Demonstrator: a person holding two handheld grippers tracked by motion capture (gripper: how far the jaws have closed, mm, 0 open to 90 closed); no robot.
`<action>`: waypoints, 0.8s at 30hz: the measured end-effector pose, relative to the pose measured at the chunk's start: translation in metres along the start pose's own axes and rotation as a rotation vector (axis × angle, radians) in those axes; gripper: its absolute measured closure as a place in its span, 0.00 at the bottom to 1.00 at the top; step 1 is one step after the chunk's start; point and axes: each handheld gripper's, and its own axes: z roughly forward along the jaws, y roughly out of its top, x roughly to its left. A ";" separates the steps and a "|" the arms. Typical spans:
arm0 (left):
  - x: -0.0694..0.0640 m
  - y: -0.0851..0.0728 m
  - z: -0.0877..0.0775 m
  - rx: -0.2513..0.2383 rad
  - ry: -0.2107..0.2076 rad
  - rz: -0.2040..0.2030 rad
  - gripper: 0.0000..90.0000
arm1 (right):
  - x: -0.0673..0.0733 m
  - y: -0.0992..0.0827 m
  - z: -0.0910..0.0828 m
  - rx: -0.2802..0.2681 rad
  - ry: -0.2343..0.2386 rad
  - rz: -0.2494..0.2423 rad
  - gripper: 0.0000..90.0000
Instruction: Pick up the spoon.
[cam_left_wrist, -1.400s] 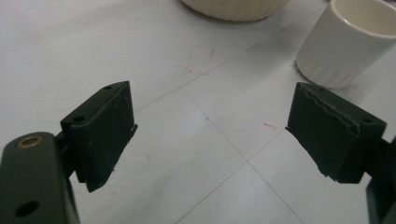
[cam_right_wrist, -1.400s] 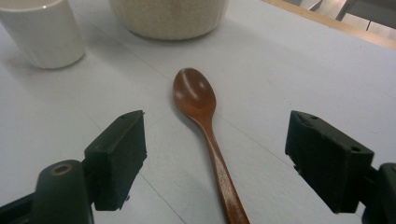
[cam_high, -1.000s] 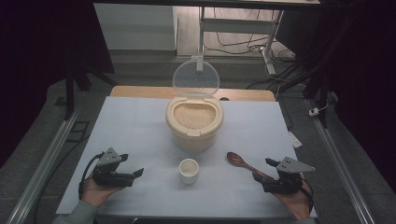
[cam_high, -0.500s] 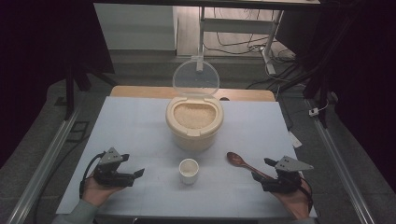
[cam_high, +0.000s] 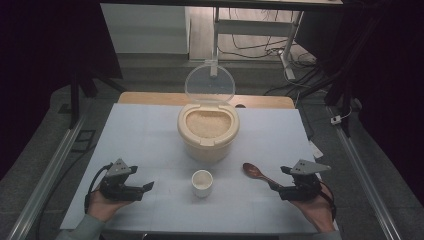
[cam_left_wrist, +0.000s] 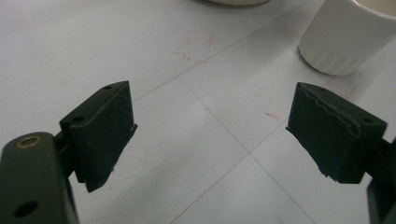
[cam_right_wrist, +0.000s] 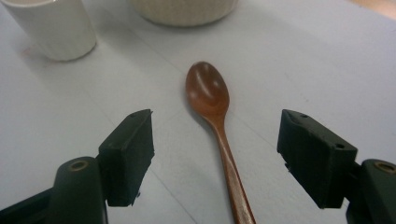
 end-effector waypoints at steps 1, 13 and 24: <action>0.000 0.000 0.000 0.000 0.000 0.000 0.16 | 0.000 0.003 0.000 0.021 0.002 -0.004 0.30; 0.004 0.000 -0.001 -0.003 -0.005 -0.015 0.16 | -0.020 0.035 0.009 0.236 0.025 -0.029 0.31; 0.002 0.000 0.002 0.011 -0.010 -0.004 0.16 | -0.027 0.043 0.038 0.450 0.073 -0.052 0.35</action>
